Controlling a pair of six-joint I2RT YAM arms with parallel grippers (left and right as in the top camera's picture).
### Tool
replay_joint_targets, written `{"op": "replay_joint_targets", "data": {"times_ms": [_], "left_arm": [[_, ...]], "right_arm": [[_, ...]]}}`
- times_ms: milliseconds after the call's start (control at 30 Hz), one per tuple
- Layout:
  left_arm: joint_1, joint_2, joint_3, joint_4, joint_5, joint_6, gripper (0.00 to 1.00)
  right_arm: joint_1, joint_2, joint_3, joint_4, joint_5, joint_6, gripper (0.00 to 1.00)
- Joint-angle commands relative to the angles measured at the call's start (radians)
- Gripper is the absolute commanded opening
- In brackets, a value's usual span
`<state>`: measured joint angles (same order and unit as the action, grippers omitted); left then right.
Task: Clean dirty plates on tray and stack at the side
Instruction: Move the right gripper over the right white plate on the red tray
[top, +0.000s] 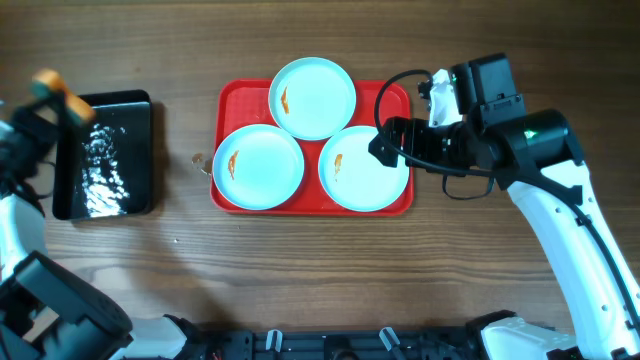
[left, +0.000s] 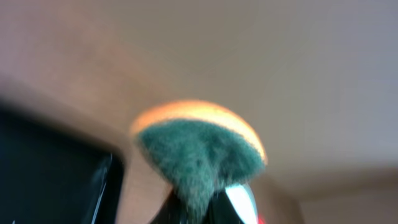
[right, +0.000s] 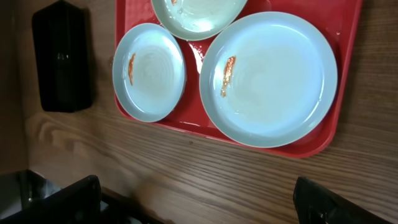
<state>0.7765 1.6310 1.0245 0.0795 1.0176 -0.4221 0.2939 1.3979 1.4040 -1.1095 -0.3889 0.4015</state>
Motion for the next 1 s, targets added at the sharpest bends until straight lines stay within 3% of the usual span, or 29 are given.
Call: {"op": "replay_joint_targets", "data": {"times_ms": [0,100,233,300,467,533,633,700,800,967], "left_arm": [[-0.053,0.087,-0.047,-0.239,-0.398,0.281,0.04],[-0.048,0.115,-0.047,-0.248,-0.417,0.28,0.04],[-0.019,0.043,-0.025,-0.131,-0.241,0.171,0.04],[-0.007,-0.023,-0.008,-0.004,-0.146,0.051,0.04],[-0.011,-0.136,-0.006,0.254,-0.108,-0.204,0.04],[-0.019,-0.152,-0.006,0.249,-0.109,-0.177,0.04],[-0.041,-0.135,-0.006,0.072,-0.153,0.038,0.04],[-0.063,-0.087,-0.016,-0.144,-0.323,0.245,0.04],[-0.089,0.039,-0.037,-0.257,-0.455,0.348,0.04],[-0.072,0.104,-0.034,-0.185,-0.209,0.321,0.04]], "right_arm": [[0.01,0.011,-0.028,0.017,0.034,0.021,1.0],[0.01,0.022,-0.074,0.016,0.029,0.018,1.0],[0.01,0.034,-0.14,0.031,0.023,0.017,1.0],[0.01,0.037,-0.169,0.062,0.023,0.016,1.0],[0.011,0.037,-0.174,0.103,0.0,0.012,1.0],[0.011,0.037,-0.174,0.107,-0.005,0.009,1.0],[0.011,0.037,-0.174,0.108,-0.005,0.009,1.0],[0.011,0.037,-0.174,0.108,-0.005,0.007,0.99],[0.011,0.037,-0.174,0.109,-0.005,0.005,1.0],[0.011,0.037,-0.174,0.094,-0.004,-0.01,1.0]]}}
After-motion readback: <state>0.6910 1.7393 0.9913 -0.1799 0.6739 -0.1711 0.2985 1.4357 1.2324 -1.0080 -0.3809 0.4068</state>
